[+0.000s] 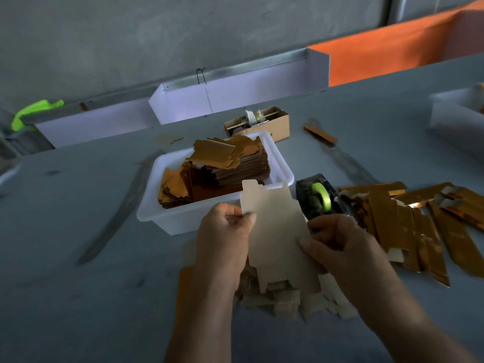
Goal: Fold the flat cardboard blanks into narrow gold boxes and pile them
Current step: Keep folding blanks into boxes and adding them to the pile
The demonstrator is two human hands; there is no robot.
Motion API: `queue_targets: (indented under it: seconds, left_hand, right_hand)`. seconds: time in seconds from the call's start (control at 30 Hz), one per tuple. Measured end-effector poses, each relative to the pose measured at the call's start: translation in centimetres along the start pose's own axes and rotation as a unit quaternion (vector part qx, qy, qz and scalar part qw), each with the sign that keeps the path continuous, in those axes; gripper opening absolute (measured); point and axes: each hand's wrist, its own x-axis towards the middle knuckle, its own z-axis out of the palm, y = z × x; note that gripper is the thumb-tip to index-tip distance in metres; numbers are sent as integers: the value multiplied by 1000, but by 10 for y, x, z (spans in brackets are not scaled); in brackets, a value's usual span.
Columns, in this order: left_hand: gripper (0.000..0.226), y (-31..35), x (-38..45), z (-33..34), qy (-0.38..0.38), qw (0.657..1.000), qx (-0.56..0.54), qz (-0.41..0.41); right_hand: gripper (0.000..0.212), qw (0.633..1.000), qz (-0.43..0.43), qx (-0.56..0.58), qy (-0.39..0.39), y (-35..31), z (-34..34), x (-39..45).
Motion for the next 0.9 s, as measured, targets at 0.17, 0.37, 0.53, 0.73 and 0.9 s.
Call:
queue_targets:
  seconds: [0.17,0.37,0.53,0.73,0.9]
  left_hand:
    - [10,2,-4,-3,80,987,109,83]
    - [3,11,-5,-9,54,996,-26,70]
    - [3,13,-10,-9,-3,998,-53,39]
    - [17,15,-21,-3,-77,995,-71,-6]
    - [61,16,-30,7,-136,983,-99,-68]
  right_hand:
    - [12,1000,3,2,15,11,12,1]
    - [13,999,6,-38,1,15,17,0]
    - [22,999,-14,-6,42,7,11,-8]
    - [33,970,74,225,-53,-8,5,-21]
    - [27,959,84,268,-35,-12,4,-23]
